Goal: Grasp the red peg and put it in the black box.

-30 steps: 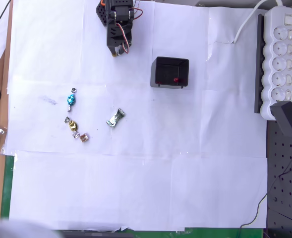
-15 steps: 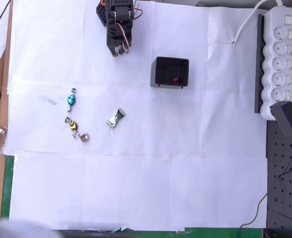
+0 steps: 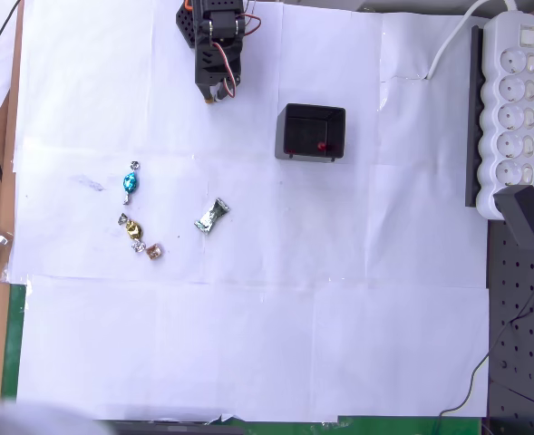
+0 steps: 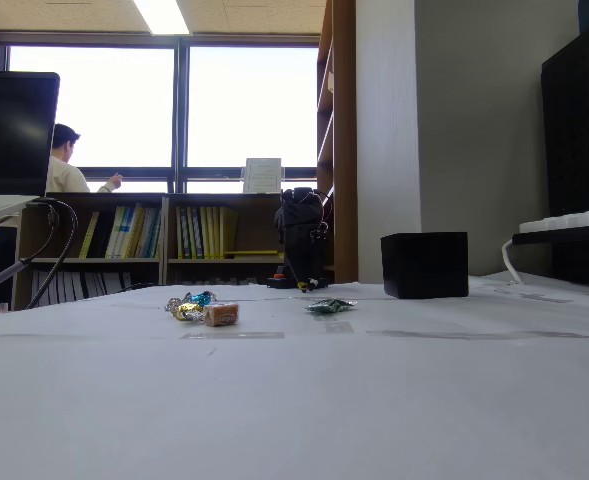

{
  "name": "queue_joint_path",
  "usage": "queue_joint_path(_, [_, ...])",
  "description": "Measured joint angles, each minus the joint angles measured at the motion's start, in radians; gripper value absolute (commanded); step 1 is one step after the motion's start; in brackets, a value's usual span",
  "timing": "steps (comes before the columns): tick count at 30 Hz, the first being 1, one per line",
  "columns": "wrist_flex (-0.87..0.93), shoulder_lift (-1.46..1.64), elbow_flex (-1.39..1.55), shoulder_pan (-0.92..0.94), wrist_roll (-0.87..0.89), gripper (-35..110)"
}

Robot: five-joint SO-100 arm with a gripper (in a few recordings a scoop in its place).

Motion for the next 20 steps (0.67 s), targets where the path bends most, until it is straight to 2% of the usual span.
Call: queue_joint_path(20, [0.0,0.0,0.0,0.0,0.0,1])
